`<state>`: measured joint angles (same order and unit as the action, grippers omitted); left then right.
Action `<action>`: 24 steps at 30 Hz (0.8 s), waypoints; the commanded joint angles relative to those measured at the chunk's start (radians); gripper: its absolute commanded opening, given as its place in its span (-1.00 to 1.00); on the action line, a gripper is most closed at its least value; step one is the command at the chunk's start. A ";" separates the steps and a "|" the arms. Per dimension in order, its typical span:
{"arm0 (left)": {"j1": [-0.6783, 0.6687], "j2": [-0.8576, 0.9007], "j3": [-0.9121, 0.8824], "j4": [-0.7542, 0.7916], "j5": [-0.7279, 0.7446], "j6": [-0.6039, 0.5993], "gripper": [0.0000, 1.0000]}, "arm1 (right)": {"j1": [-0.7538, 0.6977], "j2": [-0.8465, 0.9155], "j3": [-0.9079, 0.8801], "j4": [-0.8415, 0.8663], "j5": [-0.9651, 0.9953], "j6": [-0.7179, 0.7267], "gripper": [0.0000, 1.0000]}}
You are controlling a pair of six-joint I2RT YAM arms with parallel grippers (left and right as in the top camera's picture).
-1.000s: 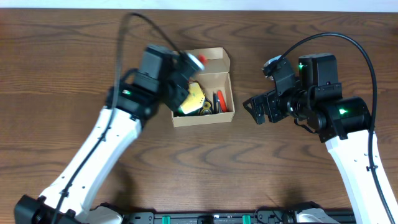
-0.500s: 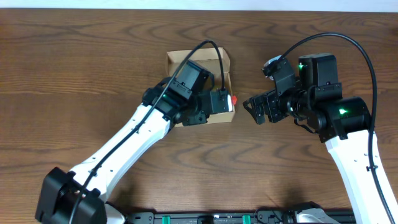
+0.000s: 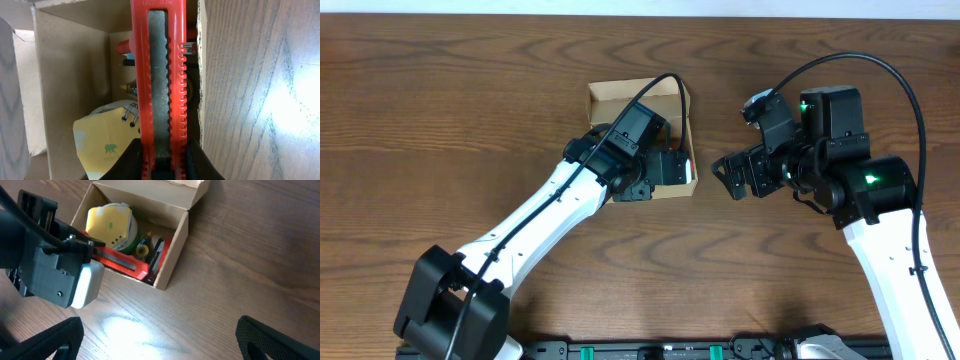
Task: Pack container
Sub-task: 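Carry the box cutter into the box and release it with the left gripper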
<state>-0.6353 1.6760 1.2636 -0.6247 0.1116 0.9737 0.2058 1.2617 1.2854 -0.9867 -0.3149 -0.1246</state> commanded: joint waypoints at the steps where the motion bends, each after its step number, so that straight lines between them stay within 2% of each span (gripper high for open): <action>1: 0.001 0.006 0.002 -0.003 -0.017 0.013 -0.88 | -0.006 -0.013 0.004 -0.001 -0.006 -0.011 0.99; 7: 0.001 0.026 0.002 -0.003 -0.048 0.004 -0.87 | -0.006 -0.013 0.004 -0.001 -0.006 -0.011 0.99; 8: 0.001 0.029 0.002 -0.003 -0.048 -0.005 -0.80 | -0.006 -0.013 0.004 -0.001 -0.006 -0.011 0.99; 9: 0.001 0.031 0.002 -0.002 -0.048 -0.012 -0.70 | -0.006 -0.013 0.004 -0.001 -0.006 -0.011 0.98; 10: 0.001 0.032 0.002 -0.003 -0.048 -0.013 -0.37 | -0.006 -0.013 0.004 -0.001 -0.006 -0.011 0.98; 11: 0.001 0.032 0.002 -0.003 -0.048 -0.013 -0.20 | -0.006 -0.013 0.004 -0.001 -0.006 -0.011 0.98; 14: 0.000 0.031 0.002 0.005 -0.048 -0.031 0.14 | -0.006 -0.013 0.004 -0.001 -0.006 -0.011 0.99; 15: 0.000 0.031 0.002 0.008 -0.048 -0.044 0.40 | -0.006 -0.013 0.004 -0.001 -0.006 -0.011 0.98; 16: 0.000 0.031 0.002 0.009 -0.048 -0.053 0.49 | -0.006 -0.013 0.004 -0.001 -0.006 -0.011 0.99; 24: 0.000 0.029 0.002 0.026 -0.061 -0.124 0.57 | -0.006 -0.013 0.004 -0.001 -0.006 -0.011 0.99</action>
<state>-0.6350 1.6993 1.2636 -0.6014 0.0597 0.9043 0.2058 1.2617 1.2854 -0.9867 -0.3149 -0.1246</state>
